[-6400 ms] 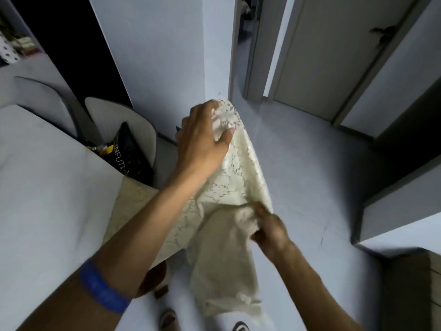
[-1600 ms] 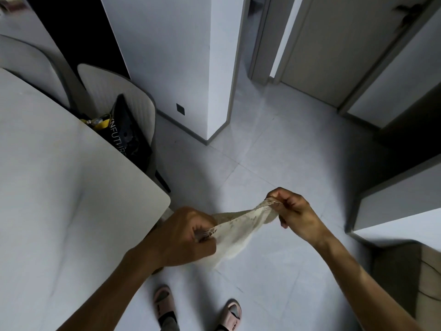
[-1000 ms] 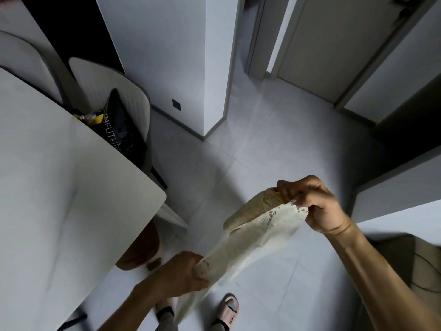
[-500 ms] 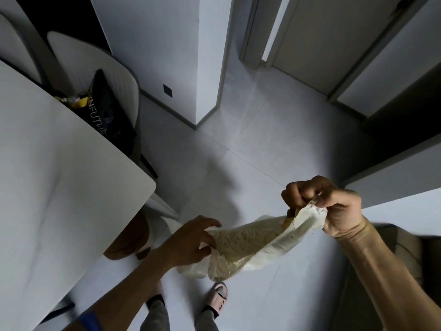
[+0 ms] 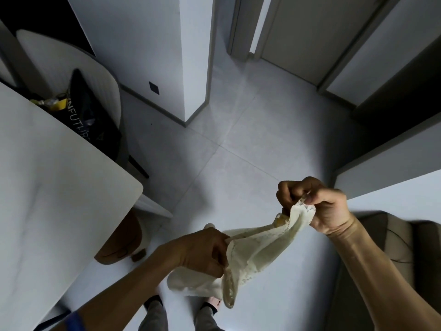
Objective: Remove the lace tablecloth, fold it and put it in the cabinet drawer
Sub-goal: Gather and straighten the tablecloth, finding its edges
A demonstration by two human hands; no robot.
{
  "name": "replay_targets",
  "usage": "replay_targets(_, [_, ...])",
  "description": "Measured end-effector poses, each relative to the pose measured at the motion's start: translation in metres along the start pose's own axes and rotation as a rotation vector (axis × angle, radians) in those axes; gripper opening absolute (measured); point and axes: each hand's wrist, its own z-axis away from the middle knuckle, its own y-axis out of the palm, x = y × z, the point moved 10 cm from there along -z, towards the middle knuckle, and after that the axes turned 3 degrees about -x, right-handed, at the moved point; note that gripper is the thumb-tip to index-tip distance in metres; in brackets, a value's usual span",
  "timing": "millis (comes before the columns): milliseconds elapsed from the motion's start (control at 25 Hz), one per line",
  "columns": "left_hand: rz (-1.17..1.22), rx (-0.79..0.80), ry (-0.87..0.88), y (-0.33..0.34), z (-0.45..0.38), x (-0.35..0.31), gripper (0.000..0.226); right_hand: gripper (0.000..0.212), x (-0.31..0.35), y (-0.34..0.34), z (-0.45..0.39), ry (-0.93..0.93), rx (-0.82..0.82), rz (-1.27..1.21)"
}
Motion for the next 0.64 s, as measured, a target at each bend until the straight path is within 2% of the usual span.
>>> replay_targets(120, [0.030,-0.060,-0.049,-0.015,0.008,0.016,0.029,0.017,-0.013,-0.010,0.003,0.001,-0.008,0.129])
replay_targets(240, [0.017,-0.195,-0.068,-0.033,0.018,0.029,0.035,0.010,-0.026,-0.019,0.006,0.024,-0.029,0.325])
replay_targets(280, [-0.002,-0.254,-0.054,-0.038,0.021,0.030,0.034,0.022,-0.030,-0.023,0.008,0.033,-0.033,0.412])
replay_targets(360, [-0.012,-0.418,-0.025,-0.050,0.030,0.031,0.026,0.059,-0.042,-0.028,0.011,0.073,-0.012,0.555])
replay_targets(440, [0.021,-0.569,-0.061,-0.063,0.042,0.034,0.022,0.079,-0.061,-0.033,0.017,0.121,-0.019,0.546])
replay_targets(520, [0.050,-0.627,-0.053,-0.072,0.051,0.031,0.021,0.086,-0.082,-0.042,0.021,0.150,-0.062,0.474])
replay_targets(640, [0.048,-0.638,-0.022,-0.084,0.060,0.022,0.034,0.086,-0.116,-0.053,0.027,0.220,-0.111,0.432])
